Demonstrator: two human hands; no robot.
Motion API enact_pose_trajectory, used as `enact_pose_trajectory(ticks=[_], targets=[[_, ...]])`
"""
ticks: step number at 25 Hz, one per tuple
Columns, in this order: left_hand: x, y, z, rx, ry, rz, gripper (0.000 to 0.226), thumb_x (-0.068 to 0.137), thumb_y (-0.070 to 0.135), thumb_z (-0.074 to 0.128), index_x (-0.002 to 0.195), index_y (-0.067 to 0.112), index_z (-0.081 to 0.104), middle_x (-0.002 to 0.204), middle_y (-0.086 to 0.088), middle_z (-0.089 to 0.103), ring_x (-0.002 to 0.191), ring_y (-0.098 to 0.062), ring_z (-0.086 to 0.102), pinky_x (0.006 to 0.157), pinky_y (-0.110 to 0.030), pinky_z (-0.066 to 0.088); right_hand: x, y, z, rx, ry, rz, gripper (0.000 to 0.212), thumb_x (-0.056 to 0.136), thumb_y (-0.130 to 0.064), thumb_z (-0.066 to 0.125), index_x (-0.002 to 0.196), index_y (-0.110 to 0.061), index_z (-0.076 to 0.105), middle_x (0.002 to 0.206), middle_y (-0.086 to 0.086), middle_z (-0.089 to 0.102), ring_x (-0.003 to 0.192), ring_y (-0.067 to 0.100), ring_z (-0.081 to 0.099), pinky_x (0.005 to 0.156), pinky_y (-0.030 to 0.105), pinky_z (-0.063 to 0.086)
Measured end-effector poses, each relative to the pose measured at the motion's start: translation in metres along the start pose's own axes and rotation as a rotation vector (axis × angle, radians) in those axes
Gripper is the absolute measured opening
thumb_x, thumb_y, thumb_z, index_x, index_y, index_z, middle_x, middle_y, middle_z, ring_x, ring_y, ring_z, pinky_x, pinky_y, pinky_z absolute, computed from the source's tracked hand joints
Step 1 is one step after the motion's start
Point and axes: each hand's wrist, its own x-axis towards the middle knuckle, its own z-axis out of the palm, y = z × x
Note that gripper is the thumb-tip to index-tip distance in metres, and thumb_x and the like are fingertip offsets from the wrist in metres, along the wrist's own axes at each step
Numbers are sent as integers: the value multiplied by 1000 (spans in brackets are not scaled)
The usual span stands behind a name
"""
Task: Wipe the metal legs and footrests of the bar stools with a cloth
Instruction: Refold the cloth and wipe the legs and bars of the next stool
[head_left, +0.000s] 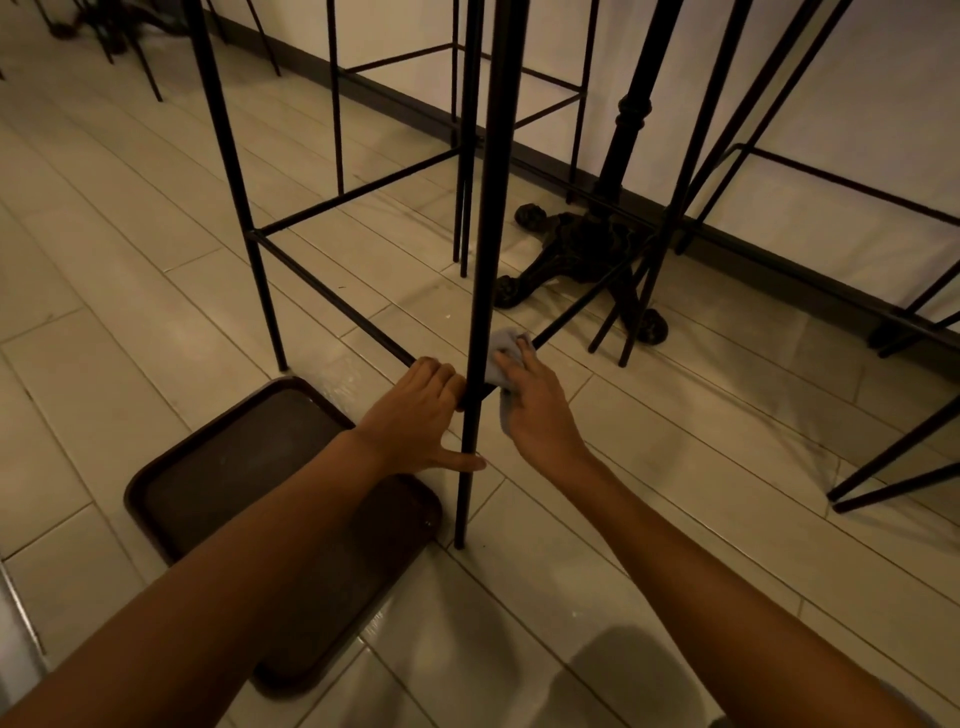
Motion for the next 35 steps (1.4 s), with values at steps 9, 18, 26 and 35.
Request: enact_pose_trajectory(ticks=[9, 18, 26, 35], targets=[[-1, 4, 3, -1, -1, 31, 88, 68, 81, 25, 99, 7, 63, 92, -5, 64, 85, -22, 57, 93, -31, 42, -26, -30, -2, 192, -65, -13, 40, 97, -16, 36, 136, -20, 41, 150, 4, 29, 139, 20, 25, 114, 31, 21], [-2, 3, 3, -64, -10, 12, 92, 74, 81, 12, 98, 7, 62, 92, -6, 63, 86, -23, 56, 89, -32, 46, -28, -22, 7, 160, -60, -10, 41, 98, -11, 37, 138, -22, 38, 154, 6, 19, 141, 18, 16, 114, 34, 22], [-3, 4, -2, -73, -13, 8, 82, 71, 74, 32, 100, 4, 62, 94, -9, 65, 88, -25, 60, 94, -28, 27, -33, -33, -4, 213, -88, 66, 41, 98, -10, 37, 138, -17, 39, 146, 8, 37, 136, 22, 31, 111, 33, 31], [-7, -1, 5, -156, -67, 21, 86, 74, 74, 35, 120, 3, 53, 118, -12, 60, 112, -26, 53, 108, -40, 23, -47, -43, -11, 323, 74, 105, 31, 95, -3, 42, 122, -12, 55, 108, -5, 53, 99, 2, 47, 73, -9, 33]])
